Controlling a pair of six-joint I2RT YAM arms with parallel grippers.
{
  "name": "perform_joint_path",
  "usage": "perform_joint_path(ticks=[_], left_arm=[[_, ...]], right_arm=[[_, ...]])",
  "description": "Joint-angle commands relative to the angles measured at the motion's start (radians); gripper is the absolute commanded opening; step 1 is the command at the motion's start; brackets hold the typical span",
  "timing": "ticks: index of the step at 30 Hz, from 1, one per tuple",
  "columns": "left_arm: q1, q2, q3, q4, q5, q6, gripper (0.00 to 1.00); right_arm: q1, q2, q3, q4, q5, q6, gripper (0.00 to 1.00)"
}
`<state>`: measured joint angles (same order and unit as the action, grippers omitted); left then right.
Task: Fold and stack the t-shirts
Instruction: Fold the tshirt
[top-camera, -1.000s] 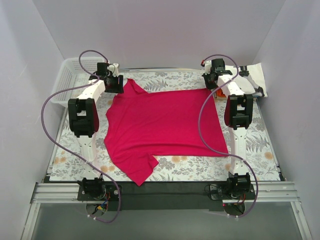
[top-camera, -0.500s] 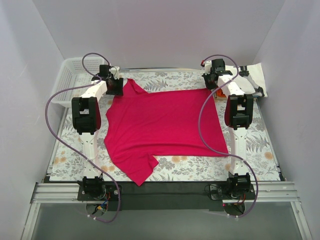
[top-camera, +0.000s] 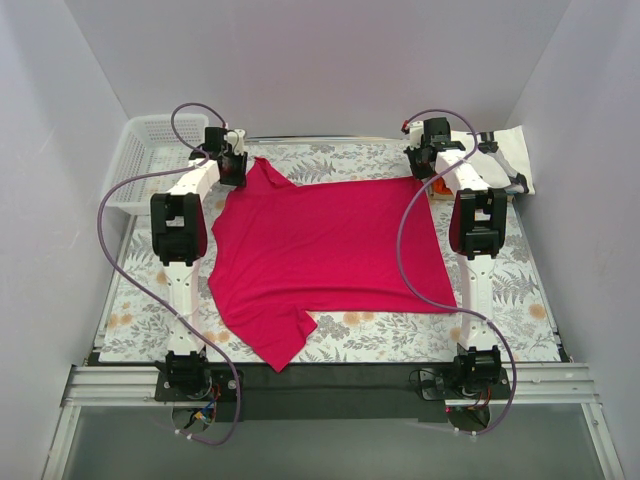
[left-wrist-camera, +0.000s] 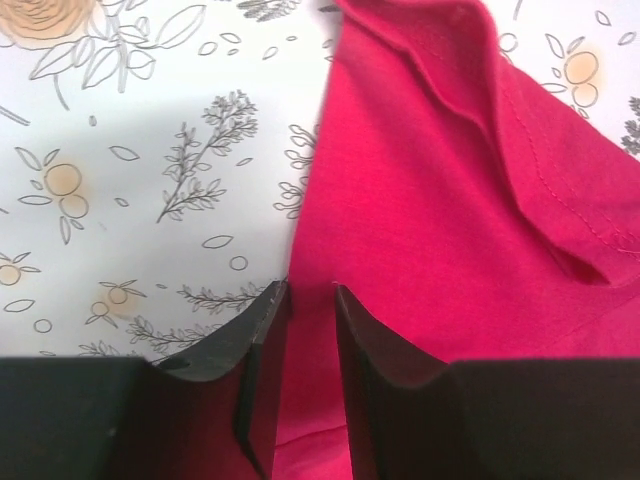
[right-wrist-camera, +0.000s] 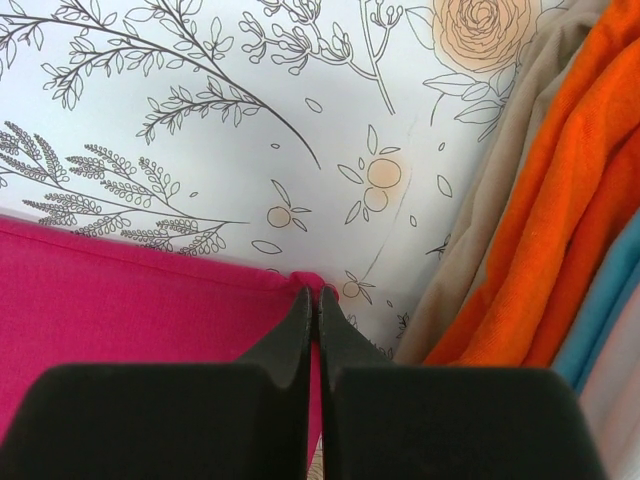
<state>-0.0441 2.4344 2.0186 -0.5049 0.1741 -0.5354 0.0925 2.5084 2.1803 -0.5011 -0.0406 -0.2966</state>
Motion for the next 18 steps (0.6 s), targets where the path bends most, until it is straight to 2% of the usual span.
perform_joint_path(ticks=[1,6,13,18], left_arm=[[-0.016,0.017,0.014,-0.026,0.005,0.011,0.25],[-0.016,0.009,0.052,-0.041,0.030,0.000,0.00],[0.003,0.002,0.149,-0.040,-0.012,-0.002,0.00],[0.021,-0.057,0.144,-0.032,0.016,0.011,0.00]], right_arm=[[-0.004,-0.025,-0.022,-0.024,-0.010,-0.018,0.01],[-0.004,-0.052,-0.036,-0.025,-0.010,-0.030,0.01],[-0.007,-0.106,-0.042,-0.024,-0.007,-0.050,0.01],[-0.022,-0.149,-0.042,-0.024,-0.016,-0.064,0.01]])
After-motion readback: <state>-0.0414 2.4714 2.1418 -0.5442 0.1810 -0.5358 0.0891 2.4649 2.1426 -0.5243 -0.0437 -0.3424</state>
